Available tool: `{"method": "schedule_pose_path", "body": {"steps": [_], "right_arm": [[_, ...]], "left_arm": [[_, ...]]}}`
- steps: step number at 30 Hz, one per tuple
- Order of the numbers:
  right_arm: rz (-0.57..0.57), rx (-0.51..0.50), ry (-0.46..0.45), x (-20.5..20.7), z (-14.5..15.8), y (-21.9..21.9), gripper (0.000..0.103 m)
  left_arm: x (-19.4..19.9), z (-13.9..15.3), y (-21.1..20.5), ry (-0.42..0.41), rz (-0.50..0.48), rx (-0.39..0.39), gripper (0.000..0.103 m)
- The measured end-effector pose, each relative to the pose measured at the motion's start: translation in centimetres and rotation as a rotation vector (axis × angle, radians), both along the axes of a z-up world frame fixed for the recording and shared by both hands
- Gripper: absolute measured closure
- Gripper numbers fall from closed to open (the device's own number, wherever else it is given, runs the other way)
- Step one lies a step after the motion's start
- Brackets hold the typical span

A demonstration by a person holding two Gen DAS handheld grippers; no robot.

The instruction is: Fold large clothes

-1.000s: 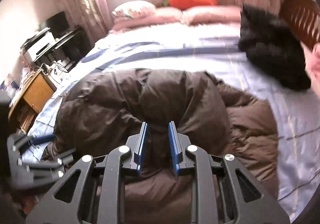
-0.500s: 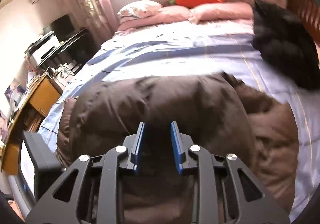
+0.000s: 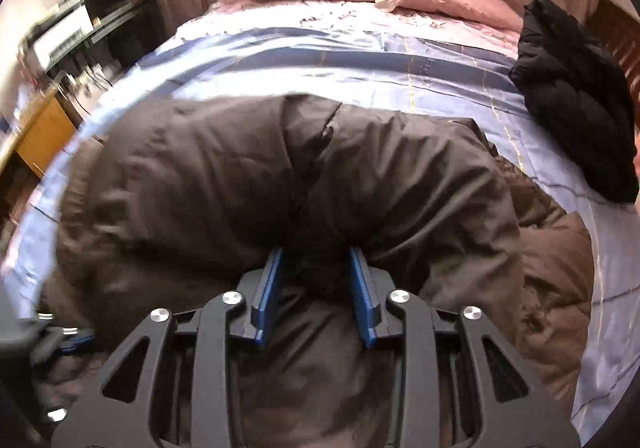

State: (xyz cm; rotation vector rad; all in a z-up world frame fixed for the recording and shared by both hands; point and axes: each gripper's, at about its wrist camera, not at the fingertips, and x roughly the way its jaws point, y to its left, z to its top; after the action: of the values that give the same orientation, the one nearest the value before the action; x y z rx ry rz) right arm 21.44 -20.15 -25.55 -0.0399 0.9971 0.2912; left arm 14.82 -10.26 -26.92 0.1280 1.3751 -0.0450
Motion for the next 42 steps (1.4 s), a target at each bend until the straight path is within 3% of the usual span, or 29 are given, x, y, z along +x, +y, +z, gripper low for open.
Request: {"method": "schedule_pose_path", "body": {"steps": [5,7,10,16,21,25,28,31,33,35,38,42], "right_arm": [[0.016,-0.111,0.091,-3.9,1.8,-2.2,0.055],[0.013,-0.109,0.136,-4.7,1.0,-3.2,0.055],[-0.007,-0.130,0.265,-4.8,-3.0,-4.0,0.055],[-0.008,-0.206,0.297,-3.3,-7.3,-2.1,0.042],[0.001,-0.222,0.297,-3.1,-8.4,-1.4,0.040],[-0.005,-0.185,0.325,-3.0,-7.4,-2.3,0.040],[-0.072,-0.055,0.348,-2.8,-4.6,-4.9,0.039],[-0.114,-0.004,0.235,-3.1,-1.2,-6.6,0.039],[-0.138,0.002,0.119,-3.4,0.9,-7.1,0.040],[-0.143,0.024,0.095,-3.5,1.3,-7.1,0.040],[-0.150,0.041,0.137,-3.2,0.6,-6.6,0.040],[-0.166,0.036,0.193,-2.2,-0.3,-6.9,0.040]], "left_arm": [[0.7,-0.2,0.9,0.010,0.009,-0.014,0.038],[0.7,-0.4,1.3,0.009,0.011,-0.014,0.038],[1.0,-0.8,1.9,0.011,0.016,-0.008,0.037],[1.2,-1.1,2.1,0.016,0.031,-0.013,0.037],[1.2,-1.1,2.5,0.011,0.010,-0.021,0.037],[0.9,-0.5,2.3,0.009,0.012,-0.029,0.037],[0.5,1.6,2.7,-0.015,0.004,-0.065,0.037],[0.0,4.9,3.4,-0.109,-0.010,-0.105,0.032],[0.0,7.3,3.6,-0.219,-0.017,-0.095,0.032],[0.3,8.5,3.5,-0.288,-0.024,-0.073,0.029],[1.0,7.1,2.6,-0.244,-0.046,-0.037,0.026],[2.0,1.4,1.9,-0.081,-0.058,0.024,0.019]]}}
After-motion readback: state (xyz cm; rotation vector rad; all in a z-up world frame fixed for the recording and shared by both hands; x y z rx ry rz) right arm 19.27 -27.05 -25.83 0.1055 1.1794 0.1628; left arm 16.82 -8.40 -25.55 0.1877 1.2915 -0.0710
